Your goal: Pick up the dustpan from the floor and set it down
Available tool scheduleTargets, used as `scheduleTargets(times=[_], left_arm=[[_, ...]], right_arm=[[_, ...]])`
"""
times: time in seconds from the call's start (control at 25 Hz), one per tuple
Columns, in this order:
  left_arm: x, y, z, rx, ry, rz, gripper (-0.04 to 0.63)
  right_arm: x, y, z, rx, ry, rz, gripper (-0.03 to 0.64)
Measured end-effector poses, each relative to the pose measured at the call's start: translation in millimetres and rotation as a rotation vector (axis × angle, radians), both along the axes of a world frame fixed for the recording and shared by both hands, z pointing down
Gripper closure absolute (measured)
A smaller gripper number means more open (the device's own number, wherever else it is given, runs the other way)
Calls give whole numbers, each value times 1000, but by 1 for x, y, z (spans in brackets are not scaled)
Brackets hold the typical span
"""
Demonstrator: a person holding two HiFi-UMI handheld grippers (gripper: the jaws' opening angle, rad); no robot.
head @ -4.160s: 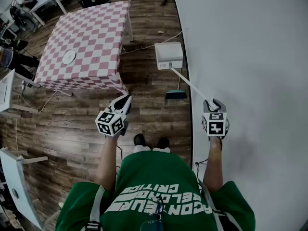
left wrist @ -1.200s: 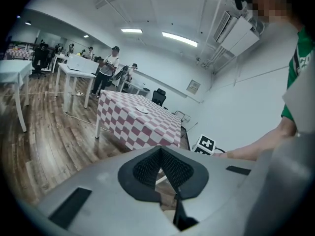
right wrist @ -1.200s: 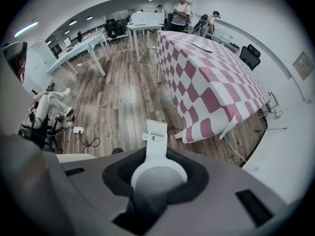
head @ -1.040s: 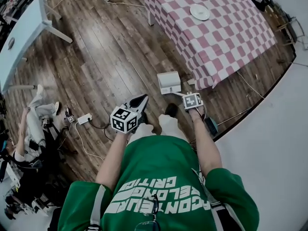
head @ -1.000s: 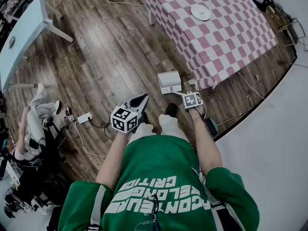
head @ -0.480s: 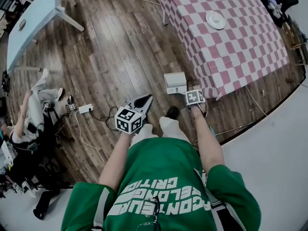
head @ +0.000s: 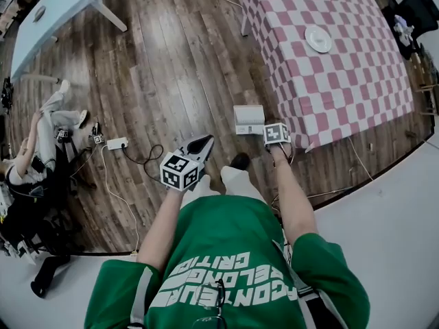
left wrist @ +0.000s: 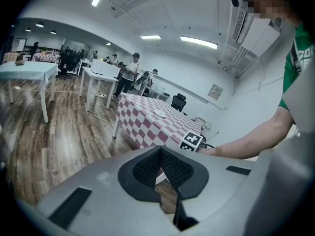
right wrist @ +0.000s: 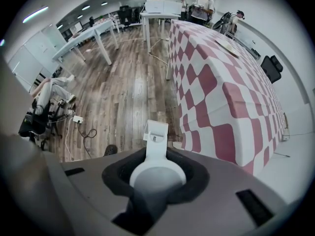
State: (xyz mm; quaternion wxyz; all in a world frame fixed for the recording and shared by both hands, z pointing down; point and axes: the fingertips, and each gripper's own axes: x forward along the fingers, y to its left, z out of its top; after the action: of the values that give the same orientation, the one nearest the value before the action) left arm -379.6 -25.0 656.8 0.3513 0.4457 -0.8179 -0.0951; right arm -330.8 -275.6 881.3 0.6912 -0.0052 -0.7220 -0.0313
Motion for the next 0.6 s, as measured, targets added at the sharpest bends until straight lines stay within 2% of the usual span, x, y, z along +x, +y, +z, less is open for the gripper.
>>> scheduleTargets(times=[0.2,0.4,0.6], left_arm=[[-3,3,-3,3,-3,1,592],[-8,9,-8,15,-13,10,592],[-16,13,-11,33,-33,15,592]], right_arm=[[-1,-1,-2,-1,0,5,502],[-5,6,-9,-45,-36,32,480],[-8,2,-25,-22,-100,34,459]])
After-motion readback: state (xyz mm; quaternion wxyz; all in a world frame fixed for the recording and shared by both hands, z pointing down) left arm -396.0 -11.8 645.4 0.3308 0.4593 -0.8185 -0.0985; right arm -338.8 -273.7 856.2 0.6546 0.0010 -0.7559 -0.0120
